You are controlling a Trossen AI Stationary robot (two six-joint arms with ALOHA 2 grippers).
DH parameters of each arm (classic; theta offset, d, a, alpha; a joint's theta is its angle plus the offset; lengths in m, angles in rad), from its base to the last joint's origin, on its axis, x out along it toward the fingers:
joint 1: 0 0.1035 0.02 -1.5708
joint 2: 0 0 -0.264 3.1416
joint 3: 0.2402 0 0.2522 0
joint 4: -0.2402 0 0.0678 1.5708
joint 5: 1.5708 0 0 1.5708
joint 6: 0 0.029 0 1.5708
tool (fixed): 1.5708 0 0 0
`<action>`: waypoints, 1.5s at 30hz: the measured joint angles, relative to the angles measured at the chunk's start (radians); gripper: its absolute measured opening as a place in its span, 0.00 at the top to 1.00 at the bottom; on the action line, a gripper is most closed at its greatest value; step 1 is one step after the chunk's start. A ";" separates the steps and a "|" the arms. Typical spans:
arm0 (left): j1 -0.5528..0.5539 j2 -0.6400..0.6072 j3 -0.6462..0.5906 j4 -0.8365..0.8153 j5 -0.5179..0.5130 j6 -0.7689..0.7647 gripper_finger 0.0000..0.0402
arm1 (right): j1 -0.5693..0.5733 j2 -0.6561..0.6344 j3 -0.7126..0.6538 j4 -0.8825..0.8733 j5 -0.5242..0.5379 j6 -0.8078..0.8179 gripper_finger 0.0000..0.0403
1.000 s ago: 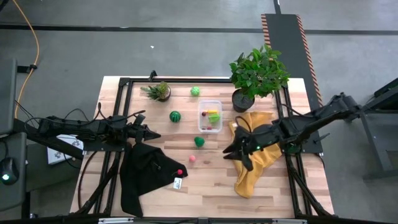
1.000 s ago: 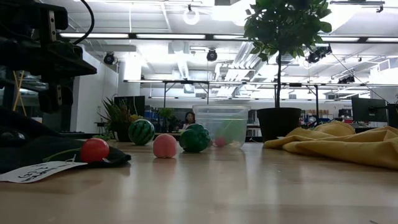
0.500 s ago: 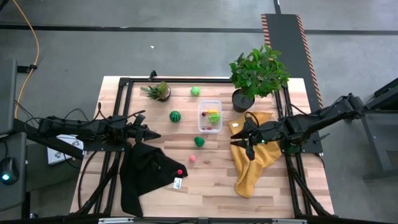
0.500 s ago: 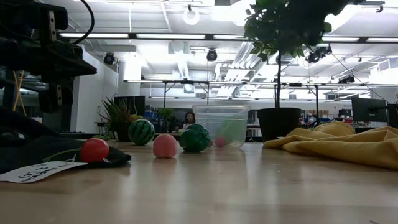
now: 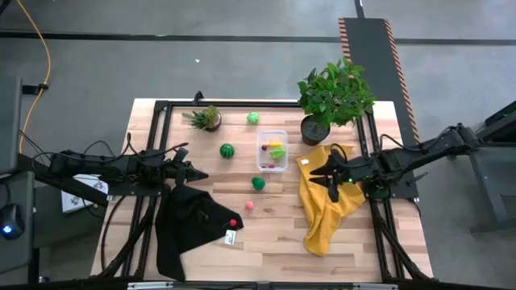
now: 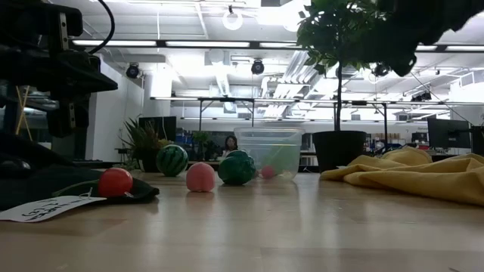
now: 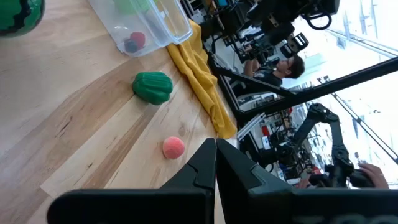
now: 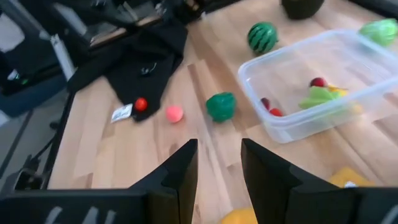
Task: Pick and placing Produce into tupperware
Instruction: Put the cabbage into the transparent bin
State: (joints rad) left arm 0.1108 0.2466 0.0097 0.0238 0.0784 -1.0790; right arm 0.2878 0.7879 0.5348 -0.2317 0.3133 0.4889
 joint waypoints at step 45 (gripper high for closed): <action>0.000 0.000 0.000 0.000 0.000 0.000 1.00 | -0.039 -0.097 -0.486 0.641 0.358 -0.087 0.72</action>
State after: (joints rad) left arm 0.1112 0.2462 0.0097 0.0240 0.0784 -1.0790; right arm 0.2485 0.6910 0.0490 0.4091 0.6716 0.4015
